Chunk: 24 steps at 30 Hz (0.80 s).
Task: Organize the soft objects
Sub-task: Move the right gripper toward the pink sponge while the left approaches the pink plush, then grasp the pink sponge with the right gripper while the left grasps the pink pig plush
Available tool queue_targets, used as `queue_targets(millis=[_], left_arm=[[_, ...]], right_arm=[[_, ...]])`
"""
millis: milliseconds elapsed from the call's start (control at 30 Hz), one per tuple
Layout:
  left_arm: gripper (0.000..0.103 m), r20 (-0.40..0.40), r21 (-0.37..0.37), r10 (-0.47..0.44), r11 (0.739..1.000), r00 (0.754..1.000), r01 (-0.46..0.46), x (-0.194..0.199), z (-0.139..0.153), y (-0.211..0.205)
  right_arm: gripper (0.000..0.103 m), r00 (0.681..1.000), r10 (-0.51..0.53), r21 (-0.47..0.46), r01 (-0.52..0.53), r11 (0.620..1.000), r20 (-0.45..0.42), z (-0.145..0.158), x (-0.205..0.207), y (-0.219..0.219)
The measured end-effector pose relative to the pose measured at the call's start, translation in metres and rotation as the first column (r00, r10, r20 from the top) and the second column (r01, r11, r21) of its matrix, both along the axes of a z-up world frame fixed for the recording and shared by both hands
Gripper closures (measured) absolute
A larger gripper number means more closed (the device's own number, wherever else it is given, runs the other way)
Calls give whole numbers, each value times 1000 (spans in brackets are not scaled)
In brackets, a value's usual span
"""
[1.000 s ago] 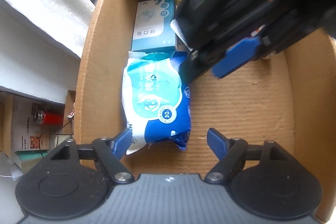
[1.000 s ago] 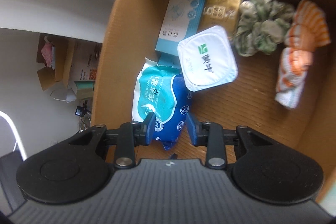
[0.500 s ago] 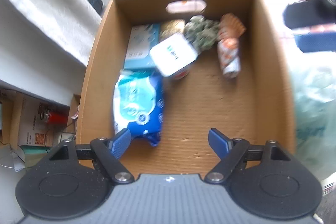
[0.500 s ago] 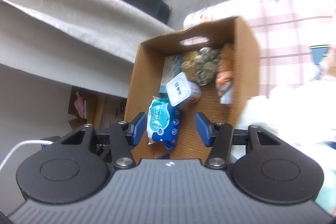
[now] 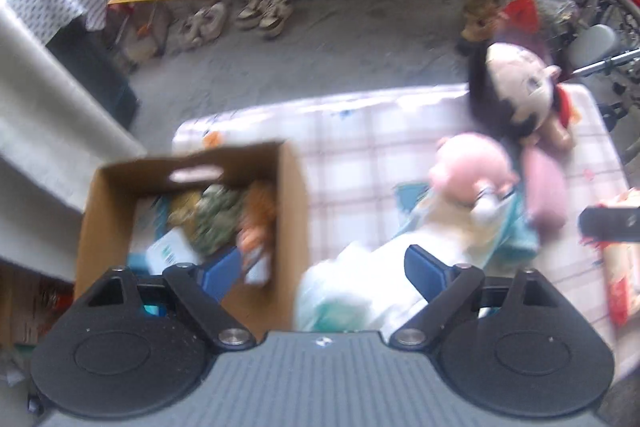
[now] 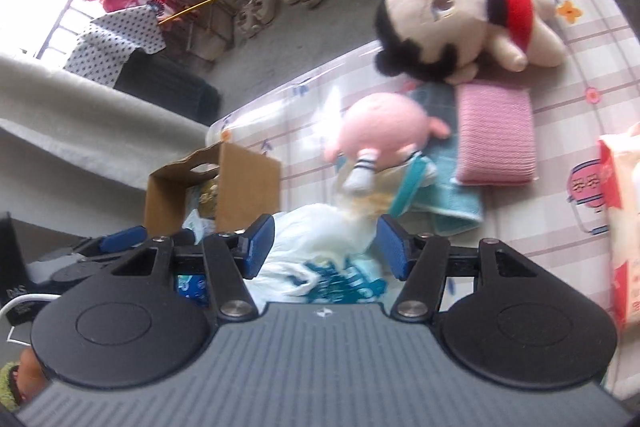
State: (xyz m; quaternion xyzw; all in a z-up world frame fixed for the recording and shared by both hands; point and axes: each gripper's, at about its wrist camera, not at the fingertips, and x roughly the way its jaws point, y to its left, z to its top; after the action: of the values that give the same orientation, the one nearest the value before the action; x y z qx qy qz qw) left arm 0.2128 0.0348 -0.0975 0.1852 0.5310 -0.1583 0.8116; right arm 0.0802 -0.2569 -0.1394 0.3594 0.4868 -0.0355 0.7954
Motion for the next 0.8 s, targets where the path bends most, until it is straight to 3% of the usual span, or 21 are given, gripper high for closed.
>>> queue_targets(millis=[100,267,400,600,800], left_arm=[[9,12,-33,-47,998,999,47,7,3,-44],[9,-28,-50,-95,994,995,93,20,-12,-108],[9,-71,-55,-79,996,994,75,29,-33,-146],[9,-131,-46,-26,999,991,21,47,-65,-186],[4,-150,-12,-55,998,987,54,59,-81,-217]], right_arm=[[33,999,-15,-63,13,998,-30,-17,0,-33],[30,997,-6,-103,-2,995,-75,-49,13,-71],[28,996,6,-109,-16,994,-91,-72,30,-92],[27,990,85,-118,-98,988,-110,-100,49,-100],[23,978,168,-158,-186,970,-121,-116,58,-95]])
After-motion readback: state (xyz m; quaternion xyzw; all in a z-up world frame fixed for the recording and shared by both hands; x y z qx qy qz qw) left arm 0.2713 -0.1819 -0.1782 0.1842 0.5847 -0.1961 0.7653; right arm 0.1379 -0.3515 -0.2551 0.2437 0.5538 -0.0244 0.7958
